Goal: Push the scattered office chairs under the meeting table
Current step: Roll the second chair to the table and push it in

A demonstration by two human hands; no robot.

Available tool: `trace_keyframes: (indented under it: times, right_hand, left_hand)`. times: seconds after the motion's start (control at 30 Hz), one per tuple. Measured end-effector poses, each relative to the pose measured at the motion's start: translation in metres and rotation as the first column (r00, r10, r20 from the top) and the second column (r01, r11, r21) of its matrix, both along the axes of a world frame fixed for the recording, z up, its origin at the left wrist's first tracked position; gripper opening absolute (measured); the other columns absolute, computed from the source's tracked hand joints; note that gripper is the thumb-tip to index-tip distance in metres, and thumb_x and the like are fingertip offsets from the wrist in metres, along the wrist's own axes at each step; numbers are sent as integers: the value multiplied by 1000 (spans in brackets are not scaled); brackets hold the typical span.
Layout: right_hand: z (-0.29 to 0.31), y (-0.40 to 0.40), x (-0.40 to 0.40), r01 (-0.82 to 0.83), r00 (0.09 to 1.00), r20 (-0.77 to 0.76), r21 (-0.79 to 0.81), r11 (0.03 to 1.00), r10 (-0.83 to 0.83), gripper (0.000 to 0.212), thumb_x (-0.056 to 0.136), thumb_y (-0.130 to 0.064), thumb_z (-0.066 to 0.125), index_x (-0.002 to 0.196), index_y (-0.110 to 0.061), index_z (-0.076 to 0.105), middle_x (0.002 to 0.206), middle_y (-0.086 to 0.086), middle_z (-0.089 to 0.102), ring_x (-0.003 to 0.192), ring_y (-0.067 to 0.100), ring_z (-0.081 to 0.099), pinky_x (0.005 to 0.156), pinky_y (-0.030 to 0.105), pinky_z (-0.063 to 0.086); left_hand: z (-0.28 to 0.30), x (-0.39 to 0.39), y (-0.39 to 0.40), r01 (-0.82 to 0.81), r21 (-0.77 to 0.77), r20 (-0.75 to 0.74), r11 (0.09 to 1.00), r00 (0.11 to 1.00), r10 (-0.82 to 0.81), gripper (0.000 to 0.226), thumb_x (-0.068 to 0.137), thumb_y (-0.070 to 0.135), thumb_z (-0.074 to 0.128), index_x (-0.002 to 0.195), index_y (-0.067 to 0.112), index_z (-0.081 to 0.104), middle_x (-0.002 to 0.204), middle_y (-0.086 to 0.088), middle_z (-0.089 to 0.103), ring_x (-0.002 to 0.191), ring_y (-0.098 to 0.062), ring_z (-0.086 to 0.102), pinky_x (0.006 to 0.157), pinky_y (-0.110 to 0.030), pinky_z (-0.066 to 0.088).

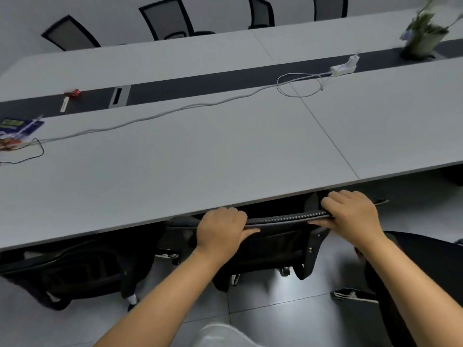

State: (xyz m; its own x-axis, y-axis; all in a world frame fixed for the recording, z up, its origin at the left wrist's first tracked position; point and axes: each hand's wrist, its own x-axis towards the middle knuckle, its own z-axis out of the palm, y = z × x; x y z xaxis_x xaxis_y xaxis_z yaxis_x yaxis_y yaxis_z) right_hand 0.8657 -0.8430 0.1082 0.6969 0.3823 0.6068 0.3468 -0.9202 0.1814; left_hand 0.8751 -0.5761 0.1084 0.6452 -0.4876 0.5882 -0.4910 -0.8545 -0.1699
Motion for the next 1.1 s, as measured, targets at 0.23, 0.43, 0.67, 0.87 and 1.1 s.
trace_keyframes:
  times: [0.23, 0.43, 0.67, 0.87, 1.1]
  right_hand:
    - [-3, -39, 38, 19, 995, -96, 17, 1000, -17, 74, 84, -68, 19, 52, -8, 48, 44, 6, 46, 37, 24, 42, 48, 23, 19]
    - [-9, -35, 48, 15, 1000, -8, 46, 999, -15, 70, 84, -66, 24, 47, -10, 44, 41, 3, 42, 36, 20, 38, 47, 21, 16]
    - [-8, -32, 52, 30, 999, 32, 94, 995, -33, 67, 83, -66, 27, 46, -12, 40, 40, 2, 39, 36, 18, 35, 45, 21, 18]
    - [-9, -30, 45, 79, 997, -25, 85, 993, -77, 59, 68, -67, 50, 49, -12, 42, 41, 1, 40, 38, 18, 37, 48, 21, 19]
    - [-15, -23, -1, 172, 971, -212, 300, 938, -110, 35, 57, -19, 81, 85, -10, 62, 82, 10, 67, 76, 31, 63, 82, 37, 40]
  left_hand:
    - [-13, 21, -42, 19, -41, 44, 999, 999, -17, 43, 85, 53, 36, 63, 17, 40, 43, 4, 46, 38, -14, 43, 54, -27, 20]
    - [-13, 42, -33, 61, -43, 166, 997, 985, -53, 47, 92, 55, 23, 64, 18, 31, 41, 5, 43, 37, -12, 40, 51, -25, 22]
    - [-8, 56, -29, 75, 28, 219, 997, 973, -79, 47, 92, 55, 24, 64, 17, 32, 40, 2, 45, 36, -15, 43, 53, -27, 19]
    - [-4, 42, -31, 55, -3, 76, 998, 996, -54, 60, 92, 55, 21, 54, 16, 47, 41, 2, 45, 37, -16, 43, 41, -22, 27]
    - [-5, -23, -53, -157, -134, -174, 978, 976, 133, 29, 55, 9, 83, 78, 9, 65, 66, -7, 65, 59, -26, 61, 52, -32, 46]
